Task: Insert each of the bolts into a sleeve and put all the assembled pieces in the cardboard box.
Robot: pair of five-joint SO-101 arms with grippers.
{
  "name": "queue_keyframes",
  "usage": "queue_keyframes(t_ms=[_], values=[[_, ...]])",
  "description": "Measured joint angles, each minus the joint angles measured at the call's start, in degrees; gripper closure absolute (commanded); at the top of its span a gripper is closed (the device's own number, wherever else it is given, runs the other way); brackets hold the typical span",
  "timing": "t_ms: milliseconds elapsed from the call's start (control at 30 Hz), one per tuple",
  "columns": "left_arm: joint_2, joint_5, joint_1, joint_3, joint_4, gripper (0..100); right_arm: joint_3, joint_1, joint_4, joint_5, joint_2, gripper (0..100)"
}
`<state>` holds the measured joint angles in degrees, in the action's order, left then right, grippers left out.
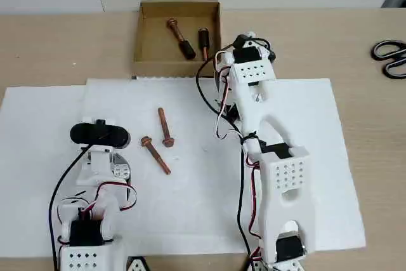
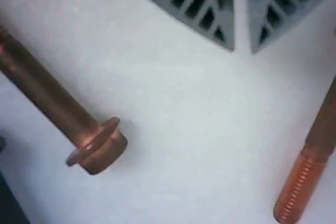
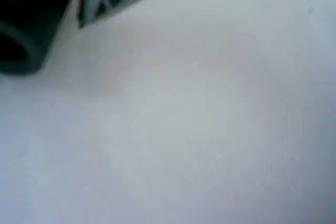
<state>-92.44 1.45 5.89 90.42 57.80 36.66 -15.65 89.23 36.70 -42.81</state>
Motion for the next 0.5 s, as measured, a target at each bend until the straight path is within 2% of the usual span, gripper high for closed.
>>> queue_keyframes(t_ms=[133, 267, 500], values=[[0.0, 0.0, 0.0, 0.0, 0.0, 100, 0.2, 0.0, 0.0, 0.0, -0.8, 88.7], [0.0, 0.0, 0.0, 0.0, 0.0, 100, 0.2, 0.3, 0.0, 0.0, -0.8, 99.8], [0.0, 0.0, 0.0, 0.0, 0.0, 100, 1.5, 0.4, 0.3, 0.0, -1.0, 99.5]])
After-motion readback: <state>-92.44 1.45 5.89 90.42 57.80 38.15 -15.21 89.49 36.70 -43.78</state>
